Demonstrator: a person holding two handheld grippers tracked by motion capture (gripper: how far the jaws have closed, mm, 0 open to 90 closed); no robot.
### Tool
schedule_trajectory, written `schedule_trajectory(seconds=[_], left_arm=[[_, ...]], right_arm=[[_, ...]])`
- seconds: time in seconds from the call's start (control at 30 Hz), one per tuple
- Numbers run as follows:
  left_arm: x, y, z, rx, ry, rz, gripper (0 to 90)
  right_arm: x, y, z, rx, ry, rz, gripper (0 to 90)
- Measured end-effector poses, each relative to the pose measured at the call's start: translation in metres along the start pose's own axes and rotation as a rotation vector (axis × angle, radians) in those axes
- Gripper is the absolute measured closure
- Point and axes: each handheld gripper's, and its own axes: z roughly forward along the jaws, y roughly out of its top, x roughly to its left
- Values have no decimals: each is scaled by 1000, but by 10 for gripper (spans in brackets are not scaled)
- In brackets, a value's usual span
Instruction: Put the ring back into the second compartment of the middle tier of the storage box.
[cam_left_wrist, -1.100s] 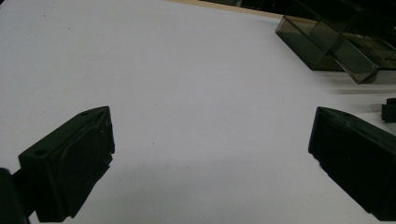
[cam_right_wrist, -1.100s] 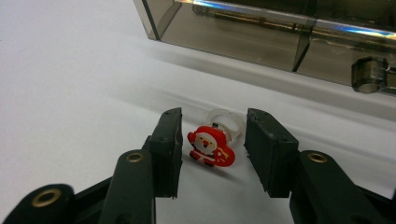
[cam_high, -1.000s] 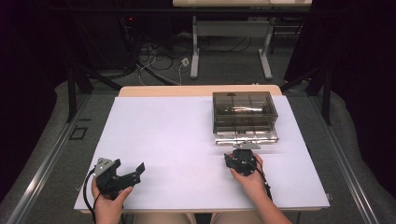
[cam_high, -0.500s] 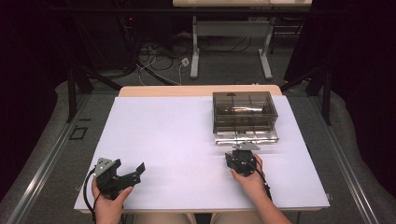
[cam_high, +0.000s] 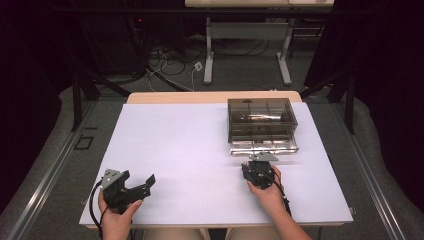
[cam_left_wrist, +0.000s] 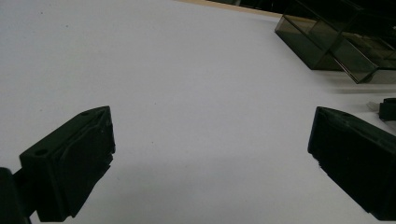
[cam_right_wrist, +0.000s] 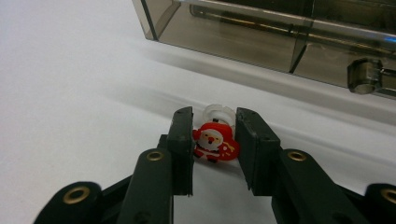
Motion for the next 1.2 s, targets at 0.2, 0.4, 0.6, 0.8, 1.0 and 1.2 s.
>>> schedule_trajectory(seconds=[0.2, 0.4, 0.6, 0.8, 1.0, 1.2], left_arm=[[0, 0, 0, 0, 0, 0, 7], [0, 0, 0, -1, -1, -2, 7], [0, 0, 0, 0, -3, -4, 7], [0, 0, 1, 1, -4, -5, 7], [0, 0, 1, 1, -6, -6, 7], [0, 0, 1, 0, -5, -7, 7]], right_arm=[[0, 0, 0, -2, 3, -1, 681], [0, 0, -2, -12, -1, -1, 683], [1, 0, -4, -16, 3, 2, 684], [-1, 1, -8, -27, 3, -9, 684], [-1, 1, -12, -37, 11, -5, 685], [-2, 1, -15, -44, 15, 0, 684]])
